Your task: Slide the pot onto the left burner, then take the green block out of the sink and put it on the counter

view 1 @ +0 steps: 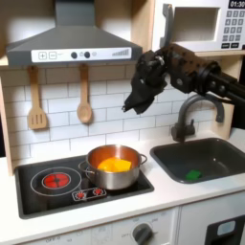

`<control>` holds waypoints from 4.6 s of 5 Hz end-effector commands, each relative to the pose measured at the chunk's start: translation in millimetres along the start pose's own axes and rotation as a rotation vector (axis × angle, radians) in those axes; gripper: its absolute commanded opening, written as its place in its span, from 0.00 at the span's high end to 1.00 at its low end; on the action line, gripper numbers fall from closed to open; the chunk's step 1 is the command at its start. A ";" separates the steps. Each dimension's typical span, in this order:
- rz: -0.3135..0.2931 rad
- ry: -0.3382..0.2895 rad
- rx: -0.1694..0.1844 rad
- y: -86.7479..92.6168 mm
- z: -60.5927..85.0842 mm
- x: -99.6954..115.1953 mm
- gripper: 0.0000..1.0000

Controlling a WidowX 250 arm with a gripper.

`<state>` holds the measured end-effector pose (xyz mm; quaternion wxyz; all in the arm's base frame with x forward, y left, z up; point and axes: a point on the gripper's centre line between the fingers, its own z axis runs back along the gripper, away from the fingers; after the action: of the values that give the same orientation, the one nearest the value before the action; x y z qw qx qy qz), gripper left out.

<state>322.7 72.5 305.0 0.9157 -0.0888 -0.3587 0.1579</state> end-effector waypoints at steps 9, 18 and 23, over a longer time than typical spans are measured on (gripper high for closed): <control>0.092 -0.251 -0.069 28.2 31.7 74.2 1.00; 0.181 -0.327 -0.092 29.4 35.9 114.5 1.00; 0.207 -0.320 -0.087 26.7 22.4 126.0 1.00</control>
<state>387.3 145.8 394.0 0.8194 -0.1356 -0.4975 0.2503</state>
